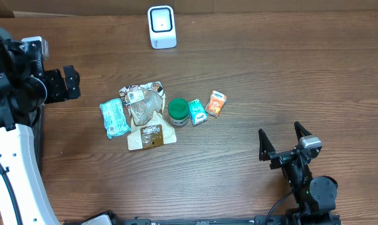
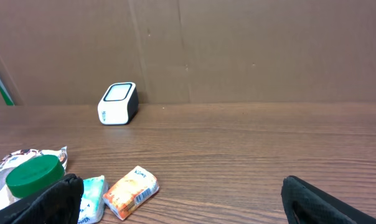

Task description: Scan the item barcode

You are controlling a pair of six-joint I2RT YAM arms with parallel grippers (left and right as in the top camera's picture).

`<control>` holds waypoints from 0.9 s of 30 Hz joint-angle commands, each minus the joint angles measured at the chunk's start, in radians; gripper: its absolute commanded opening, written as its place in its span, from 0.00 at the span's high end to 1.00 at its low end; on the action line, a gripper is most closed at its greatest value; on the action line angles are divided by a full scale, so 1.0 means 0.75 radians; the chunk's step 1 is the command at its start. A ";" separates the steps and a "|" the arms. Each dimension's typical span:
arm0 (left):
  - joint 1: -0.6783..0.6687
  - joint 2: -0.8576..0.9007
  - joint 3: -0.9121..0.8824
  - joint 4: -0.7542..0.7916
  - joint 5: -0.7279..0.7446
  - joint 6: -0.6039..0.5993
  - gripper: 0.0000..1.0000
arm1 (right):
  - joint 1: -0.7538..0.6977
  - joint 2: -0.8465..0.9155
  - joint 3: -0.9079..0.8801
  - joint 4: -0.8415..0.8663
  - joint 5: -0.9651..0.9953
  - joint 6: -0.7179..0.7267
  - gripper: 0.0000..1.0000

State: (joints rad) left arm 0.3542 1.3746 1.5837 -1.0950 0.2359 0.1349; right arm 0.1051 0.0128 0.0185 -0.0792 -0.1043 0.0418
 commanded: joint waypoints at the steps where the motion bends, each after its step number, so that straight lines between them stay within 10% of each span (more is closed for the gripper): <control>1: 0.001 0.000 0.011 0.003 0.017 0.030 0.00 | -0.005 -0.013 -0.014 0.006 -0.002 0.005 0.00; 27: 0.001 0.000 0.011 0.003 0.017 0.030 0.01 | -0.005 0.217 0.328 -0.054 -0.299 0.018 0.00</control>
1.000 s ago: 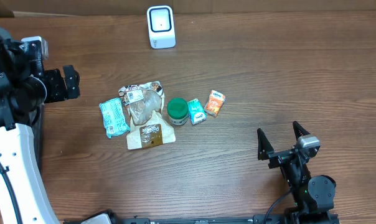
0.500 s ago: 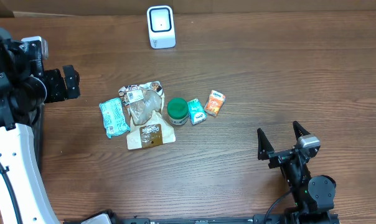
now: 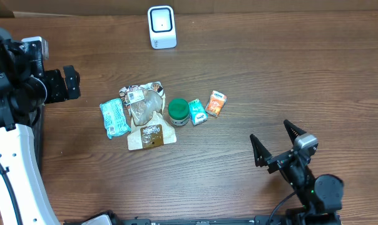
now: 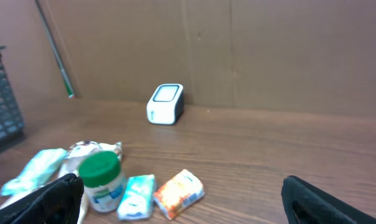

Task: Scan the item barcode
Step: 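Reach the right gripper to the orange Kleenex pack on the table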

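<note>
The white barcode scanner (image 3: 161, 27) stands at the table's far edge; the right wrist view shows the scanner (image 4: 165, 104) upright before a brown wall. A cluster of items lies mid-table: an orange packet (image 3: 216, 103) (image 4: 178, 193), a teal packet (image 3: 197, 112) (image 4: 136, 196), a green-lidded jar (image 3: 178, 110) (image 4: 101, 180), a crumpled brown bag (image 3: 148, 117) and a teal pouch (image 3: 114, 117). My right gripper (image 3: 273, 142) (image 4: 182, 205) is open and empty, near the front right, pointing toward the cluster. The left gripper (image 3: 67, 84) rests at the left edge, far from the items.
A dark mesh basket (image 4: 1, 93) and a green-tipped rod (image 4: 54, 50) stand at the left in the right wrist view. The left arm's white body (image 3: 14, 156) fills the table's left side.
My right gripper has turned to the left and shifted slightly toward the item cluster; the jar and packets now sit more centrally in its view. The left arm and the items are unchanged.
</note>
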You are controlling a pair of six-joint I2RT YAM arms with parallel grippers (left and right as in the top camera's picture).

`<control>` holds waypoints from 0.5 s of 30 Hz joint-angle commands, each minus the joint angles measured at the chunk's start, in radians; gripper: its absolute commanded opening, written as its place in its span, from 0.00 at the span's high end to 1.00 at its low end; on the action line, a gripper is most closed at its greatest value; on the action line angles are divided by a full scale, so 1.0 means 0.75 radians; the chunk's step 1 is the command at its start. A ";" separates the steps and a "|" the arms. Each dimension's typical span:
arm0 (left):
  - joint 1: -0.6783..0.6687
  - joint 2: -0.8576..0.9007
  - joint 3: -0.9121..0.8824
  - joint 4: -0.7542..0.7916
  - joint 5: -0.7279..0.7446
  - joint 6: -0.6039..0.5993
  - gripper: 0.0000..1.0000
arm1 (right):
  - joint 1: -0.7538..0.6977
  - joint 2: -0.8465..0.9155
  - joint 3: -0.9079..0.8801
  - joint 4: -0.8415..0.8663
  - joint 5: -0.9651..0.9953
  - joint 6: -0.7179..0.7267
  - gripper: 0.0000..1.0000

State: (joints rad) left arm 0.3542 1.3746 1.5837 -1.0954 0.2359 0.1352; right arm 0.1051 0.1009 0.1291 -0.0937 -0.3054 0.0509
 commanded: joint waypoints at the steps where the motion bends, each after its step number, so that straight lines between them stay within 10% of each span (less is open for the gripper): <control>1: 0.001 0.000 0.011 0.004 0.017 0.030 0.00 | -0.005 0.167 0.250 -0.075 -0.032 0.004 0.00; 15: -0.001 0.000 0.011 0.003 0.017 0.030 0.00 | -0.005 1.311 1.402 -1.007 -0.142 -0.048 0.00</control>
State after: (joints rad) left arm 0.3542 1.3750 1.5833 -1.0931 0.2363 0.1352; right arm 0.1051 0.9520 1.0313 -0.7753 -0.3714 0.0235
